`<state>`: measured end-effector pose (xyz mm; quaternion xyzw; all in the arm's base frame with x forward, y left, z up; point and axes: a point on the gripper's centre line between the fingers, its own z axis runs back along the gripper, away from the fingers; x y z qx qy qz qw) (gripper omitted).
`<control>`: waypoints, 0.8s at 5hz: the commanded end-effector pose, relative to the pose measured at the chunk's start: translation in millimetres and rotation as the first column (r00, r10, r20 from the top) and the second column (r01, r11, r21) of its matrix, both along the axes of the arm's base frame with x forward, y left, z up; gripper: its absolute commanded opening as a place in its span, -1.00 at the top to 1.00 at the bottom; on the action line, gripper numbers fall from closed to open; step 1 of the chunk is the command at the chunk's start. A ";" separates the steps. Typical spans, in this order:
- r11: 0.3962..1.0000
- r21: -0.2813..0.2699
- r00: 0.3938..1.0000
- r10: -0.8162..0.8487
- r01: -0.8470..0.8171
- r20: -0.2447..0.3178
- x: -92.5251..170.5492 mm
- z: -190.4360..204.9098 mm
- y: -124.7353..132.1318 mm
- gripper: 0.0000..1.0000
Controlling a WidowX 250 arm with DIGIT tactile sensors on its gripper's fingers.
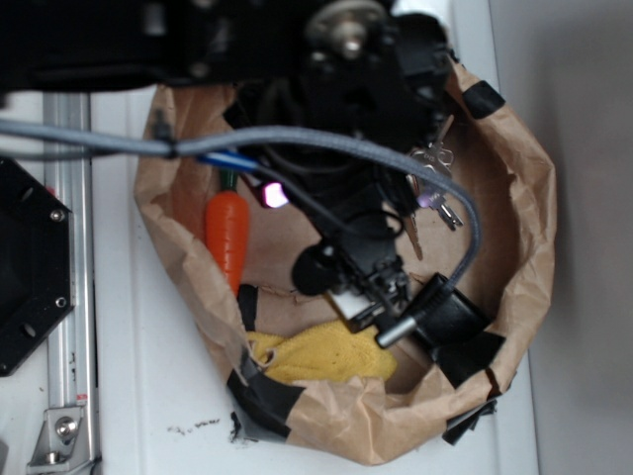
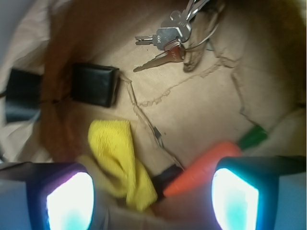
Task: Grab the yellow cloth.
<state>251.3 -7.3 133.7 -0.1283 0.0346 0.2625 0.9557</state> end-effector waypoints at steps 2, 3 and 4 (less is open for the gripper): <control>0.984 -0.175 0.974 -0.008 -0.033 -0.226 -12.8 -96.0 -46.8 -1.00; 0.972 -0.235 0.950 -0.080 0.007 -0.301 -35.1 -114.5 -81.2 -1.00; 0.969 -0.246 0.938 -0.107 0.024 -0.330 -48.1 -117.1 -94.4 -1.00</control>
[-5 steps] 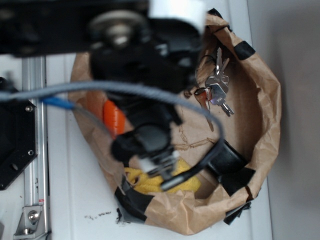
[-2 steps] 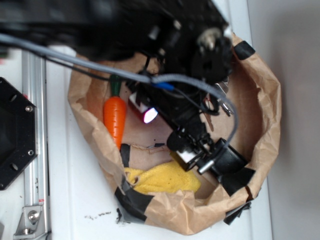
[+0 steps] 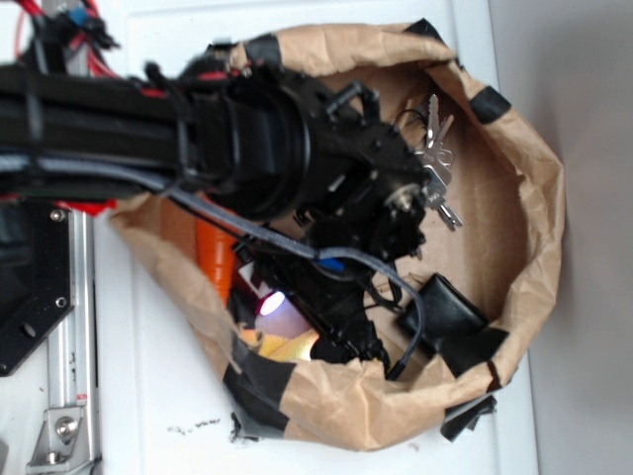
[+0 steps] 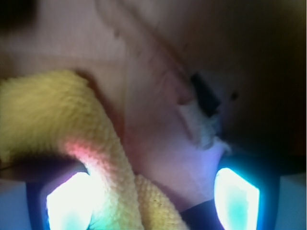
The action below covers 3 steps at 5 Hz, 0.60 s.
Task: Grab the yellow cloth.
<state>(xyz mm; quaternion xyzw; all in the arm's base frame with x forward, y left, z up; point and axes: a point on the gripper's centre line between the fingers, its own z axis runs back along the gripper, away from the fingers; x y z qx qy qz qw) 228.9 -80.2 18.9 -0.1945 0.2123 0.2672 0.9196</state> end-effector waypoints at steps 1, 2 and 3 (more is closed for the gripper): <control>0.998 -0.025 0.997 -0.066 0.065 -0.050 -34.0 -1.1 -30.7 -1.00; 0.997 -0.027 0.997 -0.073 0.072 -0.040 -37.3 -0.5 -35.0 1.00; 0.995 -0.029 0.995 -0.095 0.094 -0.015 -37.8 0.1 -33.0 1.00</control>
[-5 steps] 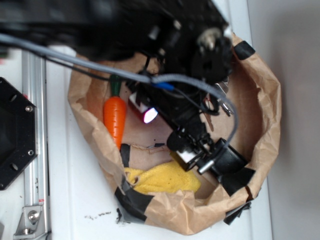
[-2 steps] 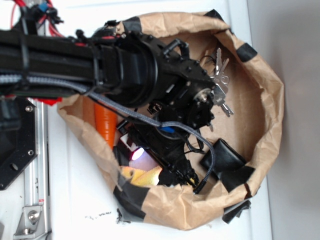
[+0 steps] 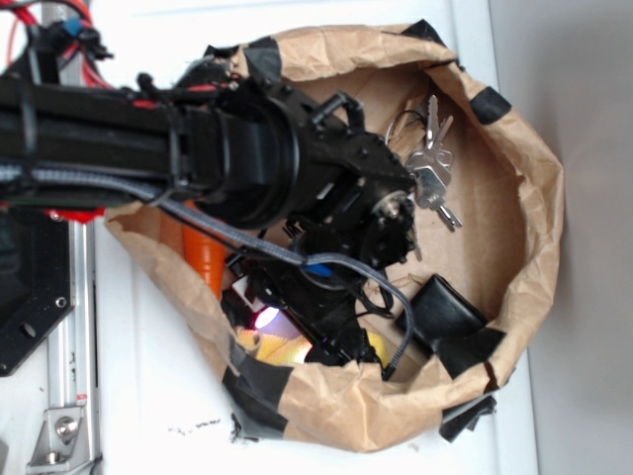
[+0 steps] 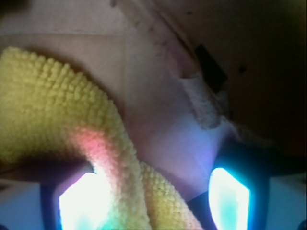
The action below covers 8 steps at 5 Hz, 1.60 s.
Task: Grab the yellow cloth.
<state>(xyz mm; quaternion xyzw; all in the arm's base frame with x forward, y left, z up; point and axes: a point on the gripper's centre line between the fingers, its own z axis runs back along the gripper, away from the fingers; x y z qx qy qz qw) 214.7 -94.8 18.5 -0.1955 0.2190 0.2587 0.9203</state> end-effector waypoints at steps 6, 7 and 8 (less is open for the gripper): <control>0.915 0.266 0.713 -0.404 0.304 0.573 -9.0 157.6 123.0 1.00; 0.820 0.416 0.665 -0.566 0.393 0.487 2.0 166.9 111.6 1.00; 0.765 0.515 0.655 -0.621 0.387 0.430 8.4 173.6 110.8 1.00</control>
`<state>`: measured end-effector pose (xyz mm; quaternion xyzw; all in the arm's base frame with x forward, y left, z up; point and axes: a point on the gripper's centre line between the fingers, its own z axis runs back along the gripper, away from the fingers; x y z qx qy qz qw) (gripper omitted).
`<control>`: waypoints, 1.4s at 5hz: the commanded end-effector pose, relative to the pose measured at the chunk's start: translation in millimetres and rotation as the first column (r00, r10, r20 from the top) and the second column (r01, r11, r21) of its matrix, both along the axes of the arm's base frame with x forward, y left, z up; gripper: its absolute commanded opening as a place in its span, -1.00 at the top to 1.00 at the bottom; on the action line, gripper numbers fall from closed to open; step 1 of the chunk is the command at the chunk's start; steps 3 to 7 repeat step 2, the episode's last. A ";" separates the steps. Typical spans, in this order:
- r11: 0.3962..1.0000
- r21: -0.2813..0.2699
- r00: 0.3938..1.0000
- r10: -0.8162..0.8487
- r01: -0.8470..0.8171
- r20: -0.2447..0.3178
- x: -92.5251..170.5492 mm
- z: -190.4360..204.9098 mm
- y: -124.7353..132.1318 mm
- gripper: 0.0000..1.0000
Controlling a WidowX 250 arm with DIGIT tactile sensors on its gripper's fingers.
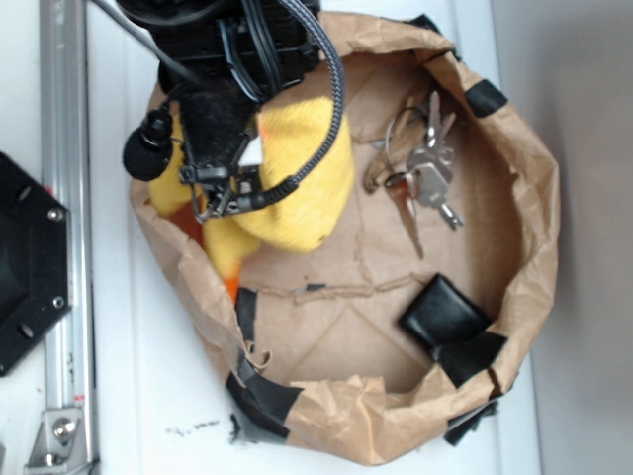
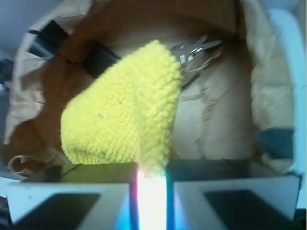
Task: Grab the yellow cloth.
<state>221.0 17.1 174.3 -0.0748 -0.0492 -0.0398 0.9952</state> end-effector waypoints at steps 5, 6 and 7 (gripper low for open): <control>0.987 0.139 0.989 0.068 -0.087 0.134 -5.6 15.4 11.4 1.00; 0.987 0.139 0.989 0.068 -0.087 0.134 -5.6 15.4 11.4 1.00; 0.987 0.139 0.989 0.068 -0.087 0.134 -5.6 15.4 11.4 1.00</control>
